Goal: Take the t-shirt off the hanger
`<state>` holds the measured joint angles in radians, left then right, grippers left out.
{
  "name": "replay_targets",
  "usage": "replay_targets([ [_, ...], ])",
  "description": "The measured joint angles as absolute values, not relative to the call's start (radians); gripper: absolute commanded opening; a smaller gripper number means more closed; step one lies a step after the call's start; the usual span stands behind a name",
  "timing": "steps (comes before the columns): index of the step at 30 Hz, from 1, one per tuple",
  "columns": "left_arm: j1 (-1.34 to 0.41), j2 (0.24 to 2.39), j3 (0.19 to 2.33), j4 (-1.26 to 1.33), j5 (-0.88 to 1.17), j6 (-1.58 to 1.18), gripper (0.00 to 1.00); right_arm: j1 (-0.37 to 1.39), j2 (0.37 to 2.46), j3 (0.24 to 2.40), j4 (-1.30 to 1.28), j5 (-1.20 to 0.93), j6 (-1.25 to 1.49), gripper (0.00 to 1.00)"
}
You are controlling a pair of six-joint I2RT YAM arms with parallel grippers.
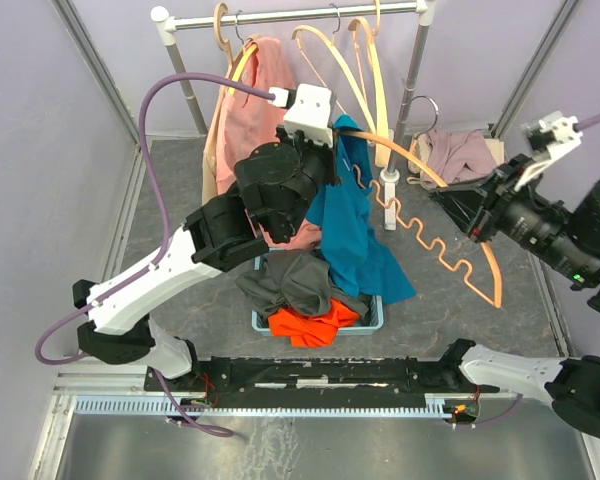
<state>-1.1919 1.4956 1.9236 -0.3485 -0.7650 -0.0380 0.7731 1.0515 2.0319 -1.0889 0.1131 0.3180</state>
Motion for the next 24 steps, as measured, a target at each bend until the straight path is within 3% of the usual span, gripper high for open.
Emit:
replay_targets([
  [14, -1.151, 1.584, 2.156, -0.415, -0.915, 0.110, 0.03, 0.773, 0.886, 2.059, -1.073, 0.160, 0.281, 0.01],
  [24, -1.151, 1.642, 2.354, -0.452, -0.867, 0.159, 0.03, 0.773, 0.881, 2.089, -1.019, 0.265, 0.237, 0.01],
])
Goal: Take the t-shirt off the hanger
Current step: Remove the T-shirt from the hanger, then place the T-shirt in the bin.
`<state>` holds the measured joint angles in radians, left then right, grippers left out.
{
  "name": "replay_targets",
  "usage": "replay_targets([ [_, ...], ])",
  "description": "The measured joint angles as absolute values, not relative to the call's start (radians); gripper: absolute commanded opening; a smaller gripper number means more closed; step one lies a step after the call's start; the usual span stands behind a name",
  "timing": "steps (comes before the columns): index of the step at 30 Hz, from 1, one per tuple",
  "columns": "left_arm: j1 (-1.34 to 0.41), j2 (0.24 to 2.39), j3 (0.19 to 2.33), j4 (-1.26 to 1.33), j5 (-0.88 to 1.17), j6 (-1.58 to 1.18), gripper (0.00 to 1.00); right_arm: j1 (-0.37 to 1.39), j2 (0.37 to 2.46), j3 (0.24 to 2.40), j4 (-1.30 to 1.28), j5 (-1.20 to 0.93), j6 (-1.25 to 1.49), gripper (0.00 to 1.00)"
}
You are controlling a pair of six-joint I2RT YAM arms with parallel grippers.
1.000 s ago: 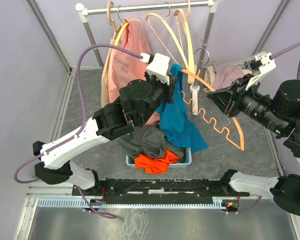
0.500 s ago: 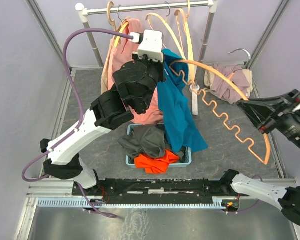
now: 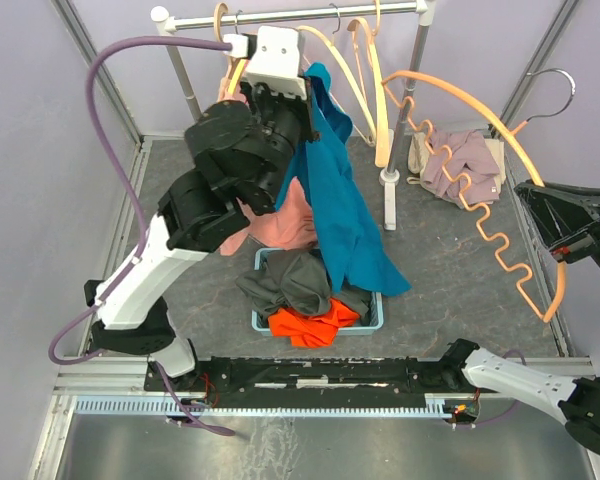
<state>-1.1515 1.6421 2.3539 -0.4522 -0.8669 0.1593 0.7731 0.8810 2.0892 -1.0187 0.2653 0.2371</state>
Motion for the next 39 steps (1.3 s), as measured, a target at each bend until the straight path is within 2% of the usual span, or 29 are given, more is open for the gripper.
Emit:
replay_targets([
  [3, -1.151, 1.636, 2.400, -0.433, -0.791, 0.158, 0.03, 0.773, 0.873, 2.075, -0.995, 0.309, 0.229, 0.01],
  [14, -1.151, 1.511, 2.362, -0.228, -0.458, 0.111, 0.03, 0.772, 0.870, 2.000, -0.972, 0.412, 0.200, 0.01],
  [29, -1.151, 1.403, 2.302, -0.188, -0.321, 0.059, 0.03, 0.772, 0.908, 1.985, -0.935, 0.421, 0.192, 0.01],
  [39, -1.151, 1.288, 1.919, -0.216, -0.286, -0.049, 0.03, 0.772, 0.909, 1.968, -0.935, 0.421, 0.196, 0.01],
])
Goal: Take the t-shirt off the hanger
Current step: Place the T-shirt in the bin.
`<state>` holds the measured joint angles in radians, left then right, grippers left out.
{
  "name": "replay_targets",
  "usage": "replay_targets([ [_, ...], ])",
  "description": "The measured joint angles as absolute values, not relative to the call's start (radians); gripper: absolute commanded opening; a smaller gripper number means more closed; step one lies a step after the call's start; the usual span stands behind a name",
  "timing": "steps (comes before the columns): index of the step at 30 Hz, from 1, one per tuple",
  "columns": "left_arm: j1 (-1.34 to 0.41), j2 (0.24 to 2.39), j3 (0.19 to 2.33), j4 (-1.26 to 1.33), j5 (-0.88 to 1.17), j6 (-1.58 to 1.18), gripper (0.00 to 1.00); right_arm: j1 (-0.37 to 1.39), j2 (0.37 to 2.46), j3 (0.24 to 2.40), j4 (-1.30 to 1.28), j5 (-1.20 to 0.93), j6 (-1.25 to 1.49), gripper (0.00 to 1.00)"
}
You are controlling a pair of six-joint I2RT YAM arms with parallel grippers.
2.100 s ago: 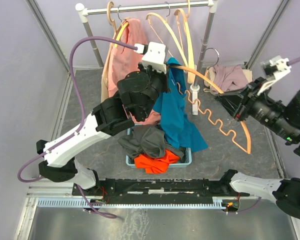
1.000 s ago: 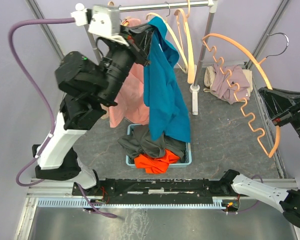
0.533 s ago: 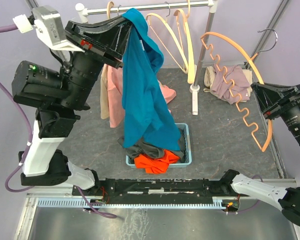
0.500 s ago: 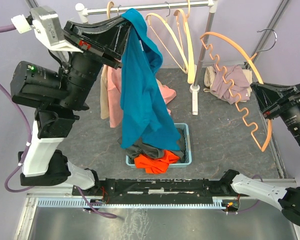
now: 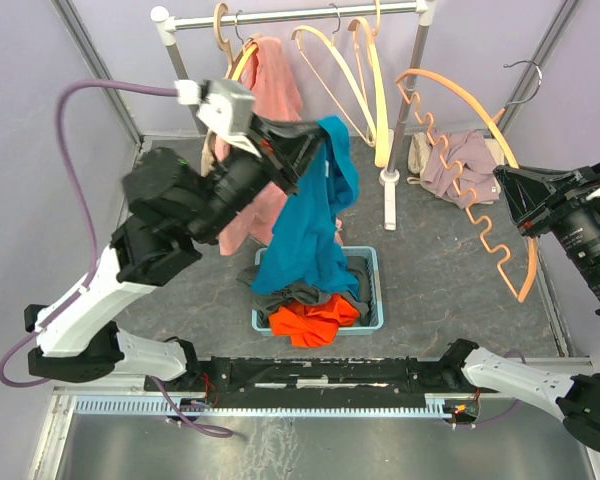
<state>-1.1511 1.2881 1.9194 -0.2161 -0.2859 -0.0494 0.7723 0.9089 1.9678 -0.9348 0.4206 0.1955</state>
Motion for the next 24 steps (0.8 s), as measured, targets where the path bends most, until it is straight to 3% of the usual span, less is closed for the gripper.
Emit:
replay_targets([
  [9, -1.151, 1.212, 1.661, -0.317, -0.287, -0.139, 0.03, 0.772, 0.909, 1.947, -0.935, 0.421, 0.196, 0.01],
  [24, -1.151, 1.063, 1.440, -0.579, -0.297, -0.349, 0.03, 0.772, 0.916, 1.906, -0.929, 0.426, 0.195, 0.01],
])
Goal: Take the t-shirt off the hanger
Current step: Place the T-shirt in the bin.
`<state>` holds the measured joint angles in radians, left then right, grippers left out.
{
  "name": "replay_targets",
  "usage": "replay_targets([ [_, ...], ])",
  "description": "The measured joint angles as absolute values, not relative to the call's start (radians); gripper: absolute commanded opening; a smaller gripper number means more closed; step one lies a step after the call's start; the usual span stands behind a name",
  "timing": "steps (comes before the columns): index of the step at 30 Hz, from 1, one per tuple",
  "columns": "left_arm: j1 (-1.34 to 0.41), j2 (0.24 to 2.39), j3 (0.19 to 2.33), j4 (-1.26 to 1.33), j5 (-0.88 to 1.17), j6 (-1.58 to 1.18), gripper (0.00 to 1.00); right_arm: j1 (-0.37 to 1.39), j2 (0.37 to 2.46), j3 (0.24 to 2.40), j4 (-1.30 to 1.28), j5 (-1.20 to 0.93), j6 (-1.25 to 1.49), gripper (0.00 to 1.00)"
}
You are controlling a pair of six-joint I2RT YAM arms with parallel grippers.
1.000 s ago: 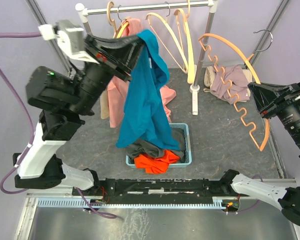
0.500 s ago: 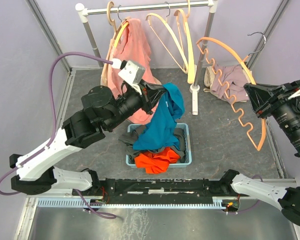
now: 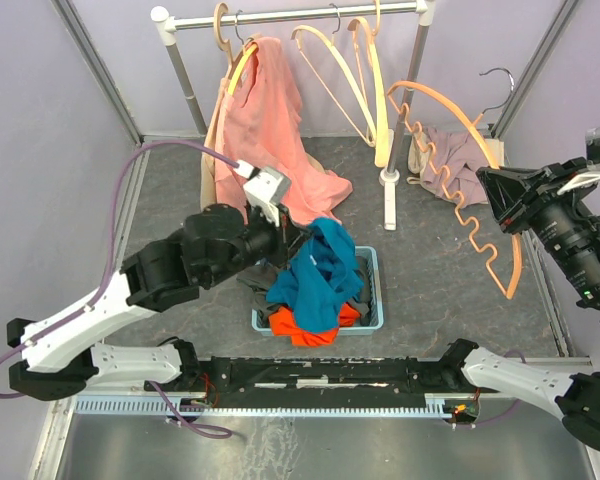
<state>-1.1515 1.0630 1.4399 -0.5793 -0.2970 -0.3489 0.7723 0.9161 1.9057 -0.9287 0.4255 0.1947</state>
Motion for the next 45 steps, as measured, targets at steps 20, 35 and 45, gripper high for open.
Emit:
replay_targets([
  [20, -1.158, 1.185, 1.184, -0.715, -0.365, -0.449, 0.03, 0.772, 0.927, 1.904, -0.928, 0.432, 0.195, 0.01],
  [35, -1.180, 1.373, 0.939, -0.471, -0.333, -0.450, 0.03, 0.772, 0.924, 1.893, -0.927, 0.450, 0.196, 0.01],
  [45, -1.180, 1.491, 0.944, -0.418, -0.306, -0.451, 0.11, 0.772, 0.925, 1.893, -0.928, 0.450, 0.196, 0.01],
])
